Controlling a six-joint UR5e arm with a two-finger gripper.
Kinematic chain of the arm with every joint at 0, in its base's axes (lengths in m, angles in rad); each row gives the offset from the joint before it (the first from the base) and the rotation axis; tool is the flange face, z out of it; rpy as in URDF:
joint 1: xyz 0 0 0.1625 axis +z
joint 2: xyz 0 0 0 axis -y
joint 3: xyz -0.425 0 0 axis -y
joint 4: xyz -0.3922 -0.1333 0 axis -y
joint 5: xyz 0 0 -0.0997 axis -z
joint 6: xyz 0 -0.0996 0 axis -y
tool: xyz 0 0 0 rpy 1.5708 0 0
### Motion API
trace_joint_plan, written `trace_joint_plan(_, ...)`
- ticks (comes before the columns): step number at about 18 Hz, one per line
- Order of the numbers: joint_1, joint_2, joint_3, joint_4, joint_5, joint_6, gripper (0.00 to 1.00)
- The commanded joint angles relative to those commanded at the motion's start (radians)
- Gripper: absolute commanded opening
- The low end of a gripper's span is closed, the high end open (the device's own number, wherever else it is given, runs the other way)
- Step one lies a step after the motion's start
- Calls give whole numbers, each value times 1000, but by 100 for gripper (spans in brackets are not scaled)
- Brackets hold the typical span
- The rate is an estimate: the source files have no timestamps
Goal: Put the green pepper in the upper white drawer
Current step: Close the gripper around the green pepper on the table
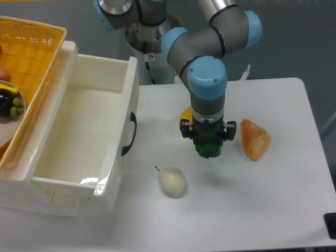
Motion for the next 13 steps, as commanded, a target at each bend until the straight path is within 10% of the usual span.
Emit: trace_joint_plan(13, 17, 29, 8, -78, -9, -51, 37)
